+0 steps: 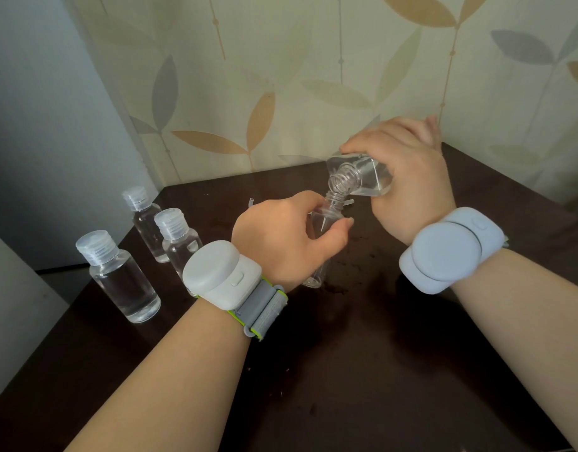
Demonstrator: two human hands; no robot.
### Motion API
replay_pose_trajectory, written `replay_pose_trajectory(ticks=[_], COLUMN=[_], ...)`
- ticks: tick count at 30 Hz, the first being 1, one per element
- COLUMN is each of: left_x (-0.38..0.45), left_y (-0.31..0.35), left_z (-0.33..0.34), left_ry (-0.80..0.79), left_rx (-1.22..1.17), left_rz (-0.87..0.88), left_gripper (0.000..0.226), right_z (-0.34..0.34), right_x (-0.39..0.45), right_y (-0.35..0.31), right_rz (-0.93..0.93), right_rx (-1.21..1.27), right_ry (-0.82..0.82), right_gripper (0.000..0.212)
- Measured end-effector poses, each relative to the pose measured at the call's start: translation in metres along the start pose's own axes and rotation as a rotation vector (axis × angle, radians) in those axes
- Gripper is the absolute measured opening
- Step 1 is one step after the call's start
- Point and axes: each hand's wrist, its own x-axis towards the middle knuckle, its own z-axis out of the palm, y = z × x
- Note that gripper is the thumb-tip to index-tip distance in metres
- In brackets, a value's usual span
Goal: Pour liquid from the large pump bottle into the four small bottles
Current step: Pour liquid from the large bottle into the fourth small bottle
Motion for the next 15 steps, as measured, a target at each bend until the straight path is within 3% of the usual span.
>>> replay_pose_trajectory(ticks=[15], left_x=[-0.0009], left_y=[0.0012], left_z=[-0.0011], left_ry=[0.015], left_rx=[-0.009], left_rz=[0.007], left_gripper=[0.033], right_z=[-0.0004], right_x=[-0.0006], right_y=[-0.0012], right_rz=[-0.043], right_rx=[0.000], right_ry=[0.029], right_gripper=[0.035])
